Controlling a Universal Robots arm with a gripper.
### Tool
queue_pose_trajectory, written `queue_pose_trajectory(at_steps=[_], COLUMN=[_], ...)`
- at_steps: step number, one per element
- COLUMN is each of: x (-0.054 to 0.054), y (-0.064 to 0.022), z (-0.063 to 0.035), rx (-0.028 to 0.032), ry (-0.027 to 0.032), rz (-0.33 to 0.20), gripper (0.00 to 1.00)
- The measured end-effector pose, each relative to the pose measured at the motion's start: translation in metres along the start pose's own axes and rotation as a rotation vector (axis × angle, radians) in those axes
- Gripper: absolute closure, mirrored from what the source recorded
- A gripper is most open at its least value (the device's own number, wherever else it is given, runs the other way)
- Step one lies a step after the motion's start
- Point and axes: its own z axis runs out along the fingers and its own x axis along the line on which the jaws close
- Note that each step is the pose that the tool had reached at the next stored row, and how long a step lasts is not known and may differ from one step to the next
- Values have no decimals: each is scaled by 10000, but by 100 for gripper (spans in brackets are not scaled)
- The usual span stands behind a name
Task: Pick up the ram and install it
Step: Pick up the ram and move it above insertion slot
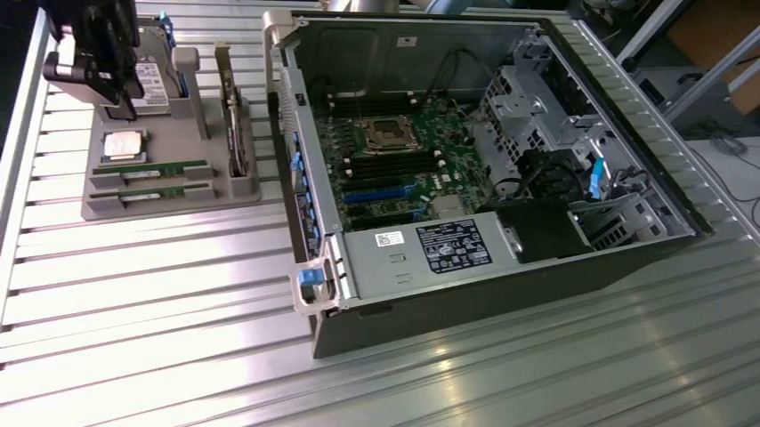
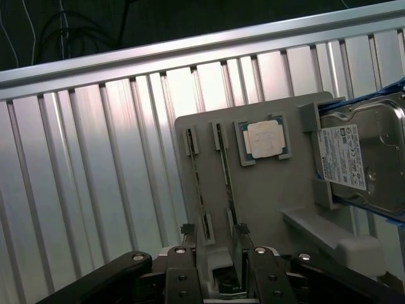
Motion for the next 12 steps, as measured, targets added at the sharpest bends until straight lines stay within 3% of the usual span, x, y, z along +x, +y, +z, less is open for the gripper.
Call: queue_pose_trajectory(at_steps=[12], x=[2], y=[-3], z=[91], rx=[-1], ry=[1], rz=[-41], gripper=[64])
